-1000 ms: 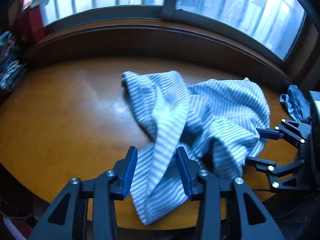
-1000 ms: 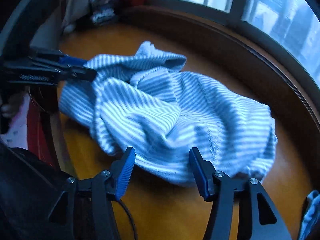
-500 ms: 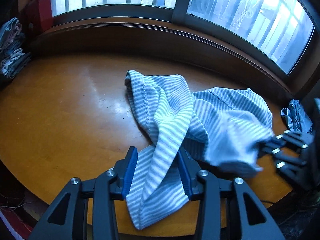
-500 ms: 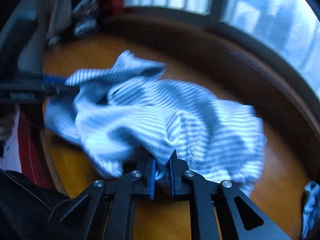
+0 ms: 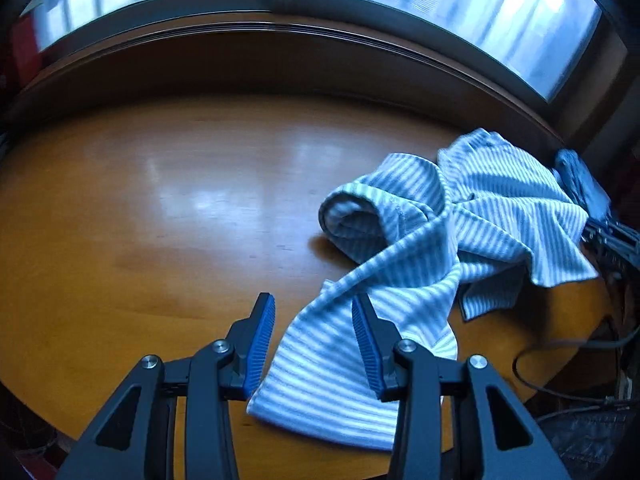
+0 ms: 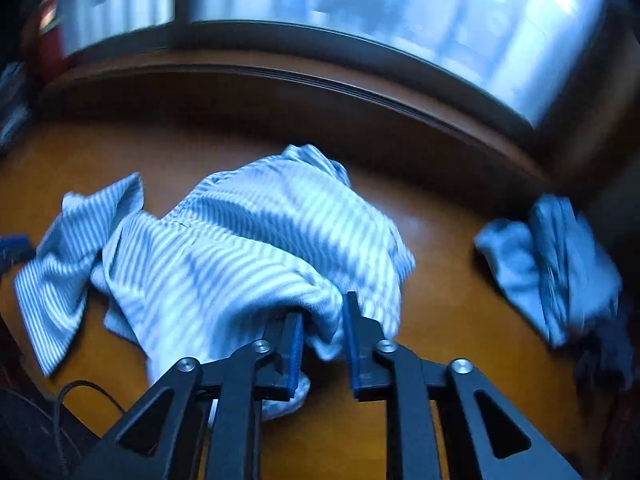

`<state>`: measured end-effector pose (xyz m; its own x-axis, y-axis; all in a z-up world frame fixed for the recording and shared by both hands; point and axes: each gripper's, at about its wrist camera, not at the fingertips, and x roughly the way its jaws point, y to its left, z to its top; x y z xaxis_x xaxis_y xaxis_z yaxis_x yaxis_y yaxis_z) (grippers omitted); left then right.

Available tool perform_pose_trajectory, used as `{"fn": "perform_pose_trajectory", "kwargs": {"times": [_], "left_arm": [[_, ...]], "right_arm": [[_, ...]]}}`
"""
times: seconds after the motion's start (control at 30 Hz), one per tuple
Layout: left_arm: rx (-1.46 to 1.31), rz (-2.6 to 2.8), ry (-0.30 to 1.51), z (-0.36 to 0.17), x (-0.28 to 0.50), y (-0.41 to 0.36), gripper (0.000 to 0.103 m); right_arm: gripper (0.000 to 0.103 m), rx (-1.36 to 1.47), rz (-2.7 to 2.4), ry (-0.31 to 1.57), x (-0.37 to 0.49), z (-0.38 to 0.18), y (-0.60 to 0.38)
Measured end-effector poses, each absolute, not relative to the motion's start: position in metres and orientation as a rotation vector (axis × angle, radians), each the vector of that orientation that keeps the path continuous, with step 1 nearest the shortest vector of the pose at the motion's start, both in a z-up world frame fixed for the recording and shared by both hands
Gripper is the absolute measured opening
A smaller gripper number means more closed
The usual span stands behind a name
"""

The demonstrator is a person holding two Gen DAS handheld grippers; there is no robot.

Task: Fold clothes

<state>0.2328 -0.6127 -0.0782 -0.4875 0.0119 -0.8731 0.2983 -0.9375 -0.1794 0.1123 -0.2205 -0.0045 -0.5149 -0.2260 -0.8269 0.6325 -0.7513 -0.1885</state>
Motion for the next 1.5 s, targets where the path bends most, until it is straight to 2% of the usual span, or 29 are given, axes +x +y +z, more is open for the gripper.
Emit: {"fn": "perform_pose_trajectory", "kwargs": {"times": [0.07, 0.13, 0.17, 0.2, 0.3, 0.4, 0.6, 0.9, 0.93, 1.0, 1.07, 1.2, 1.33, 1.37, 1.4, 1.43, 1.5], "left_arm": [[1.514, -2.566, 0.441, -0.078, 0.229, -0.602, 0.037], [1.540, -2.600, 0.410, -0.078, 0.225, -0.592, 0.037], [1.547, -2.608, 0.395, -0.078, 0.223, -0.590, 0.037], [1.546, -2.606, 0.387, -0.080, 0.220, -0.588, 0.037], [1.550, -2.606, 0.394, -0.084, 0.209, -0.585, 0.037], [1.564, -2.608, 0.411, -0.090, 0.198, -0.586, 0.037], [1.629, -2.590, 0.405, -0.107, 0.184, -0.581, 0.037], [1.629, -2.620, 0.451, -0.101, 0.189, -0.577, 0.037], [1.622, -2.636, 0.444, -0.098, 0.191, -0.576, 0.039], [1.605, -2.668, 0.399, -0.093, 0.191, -0.570, 0.055], [1.593, -2.693, 0.351, -0.089, 0.189, -0.565, 0.060], [1.605, -2.689, 0.256, -0.092, 0.172, -0.555, 0.060], [1.621, -2.649, 0.248, -0.107, 0.161, -0.555, 0.060], [1.615, -2.638, 0.253, -0.109, 0.160, -0.555, 0.052], [1.612, -2.635, 0.260, -0.111, 0.161, -0.556, 0.036], [1.612, -2.643, 0.270, -0.111, 0.163, -0.556, 0.031], [1.592, -2.648, 0.267, -0.108, 0.168, -0.556, 0.020]], "right_arm": [[0.029, 1.116, -2.309, 0.617, 0.118, 0.008, -0.206], [0.041, 1.059, -2.334, 0.605, 0.134, 0.024, -0.192], [0.050, 1.038, -2.326, 0.596, 0.140, 0.029, -0.193], [0.053, 1.029, -2.292, 0.587, 0.145, 0.032, -0.195], [0.054, 1.022, -2.172, 0.601, 0.165, 0.029, -0.201], [0.054, 1.060, -2.071, 0.701, 0.179, -0.002, -0.221], [0.054, 1.172, -1.985, 0.714, 0.182, -0.054, -0.236], [0.054, 1.218, -2.007, 0.735, 0.183, -0.073, -0.236], [0.054, 1.217, -2.011, 0.728, 0.184, -0.072, -0.235], [0.054, 1.219, -2.019, 0.721, 0.186, -0.073, -0.234], [0.054, 1.237, -2.022, 0.717, 0.187, -0.076, -0.232], [0.054, 1.259, -2.045, 0.705, 0.187, -0.079, -0.233], [0.054, 1.264, -2.071, 0.717, 0.191, -0.082, -0.236], [0.054, 1.268, -2.078, 0.721, 0.193, -0.084, -0.237], [0.051, 1.271, -2.083, 0.720, 0.194, -0.085, -0.237], [0.046, 1.274, -2.095, 0.716, 0.194, -0.087, -0.236], [0.022, 1.277, -2.135, 0.706, 0.195, -0.087, -0.233]]}}
